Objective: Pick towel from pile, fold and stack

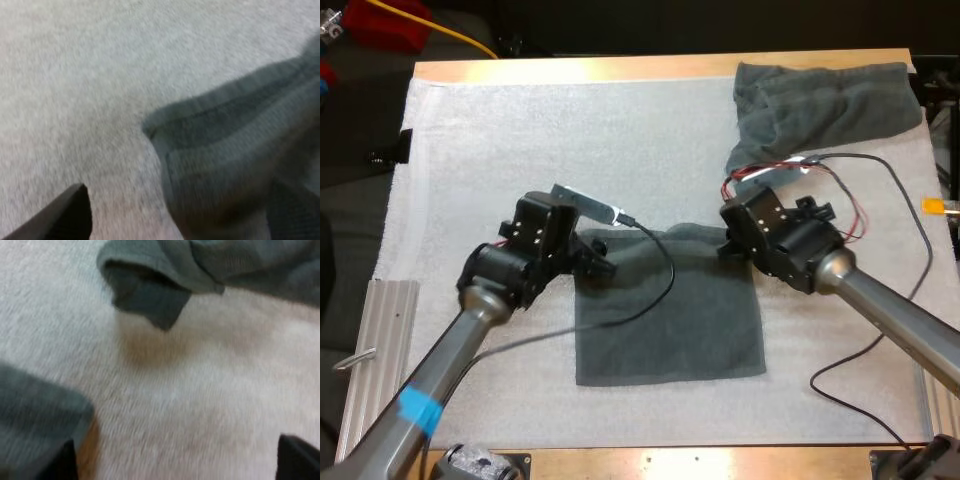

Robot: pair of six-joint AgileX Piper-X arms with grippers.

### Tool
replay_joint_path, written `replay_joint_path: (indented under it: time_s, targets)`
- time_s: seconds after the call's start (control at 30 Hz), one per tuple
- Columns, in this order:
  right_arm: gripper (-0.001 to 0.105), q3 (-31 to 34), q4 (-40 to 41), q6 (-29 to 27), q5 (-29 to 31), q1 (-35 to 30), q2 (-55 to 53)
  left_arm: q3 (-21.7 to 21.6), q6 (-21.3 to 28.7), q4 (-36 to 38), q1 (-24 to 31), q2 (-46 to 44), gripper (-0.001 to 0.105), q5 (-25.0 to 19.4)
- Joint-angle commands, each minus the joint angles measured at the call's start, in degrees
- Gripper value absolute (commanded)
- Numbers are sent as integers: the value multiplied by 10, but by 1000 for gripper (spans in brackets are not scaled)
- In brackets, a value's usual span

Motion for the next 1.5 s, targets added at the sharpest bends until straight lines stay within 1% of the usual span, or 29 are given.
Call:
replay_joint_path:
  time_s: [0.0, 0.1, 0.13, 0.2, 0.33, 0.43, 0.6, 0.7, 0.8, 0.87, 1.0, 1.13, 1.27, 1.33, 1.47]
  targets:
    - [77, -2, 20, 7, -8, 0, -12, -3, -14, 16, 0, -14, 69, 7]
    - [77, -2, 50, 27, -38, 2, -41, -3, -40, 51, 0, -46, 69, 30]
    - [77, -2, 65, 35, -58, 2, -54, -3, -49, 66, 0, -59, 69, 41]
    - [77, -2, 87, 47, -80, 2, -74, -3, -56, 93, 0, -81, 69, 55]
    - [77, -2, 130, 72, -125, 2, -118, -3, -67, 154, 0, -130, 69, 59]
    - [77, -2, 158, 85, -161, 2, -147, -3, -75, 184, 0, -171, 69, 68]
    - [77, -2, 192, 94, -175, 5, -190, -3, -96, 223, 0, -230, 69, 101]
    - [77, -2, 215, 94, -176, 15, -212, -3, -102, 251, 0, -260, 69, 117]
    - [77, -2, 250, 102, -184, 33, -231, -3, -107, 280, 0, -280, 69, 142]
    - [77, -2, 275, 121, -197, 46, -241, -3, -110, 302, 0, -290, 69, 165]
    - [77, -2, 304, 154, -206, 78, -257, -3, -112, 355, 0, -300, 69, 176]
    - [77, -2, 312, 208, -219, 112, -277, -3, -112, 396, 0, -310, 69, 185]
    - [77, -2, 324, 241, -220, 134, -293, -3, -112, 423, 0, -322, 69, 219]
    - [77, -2, 337, 258, -221, 140, -298, -3, -112, 435, 0, -326, 69, 229]
    - [77, 0, 357, 273, -232, 142, -302, -3, -110, 445, 0, -328, 69, 241]
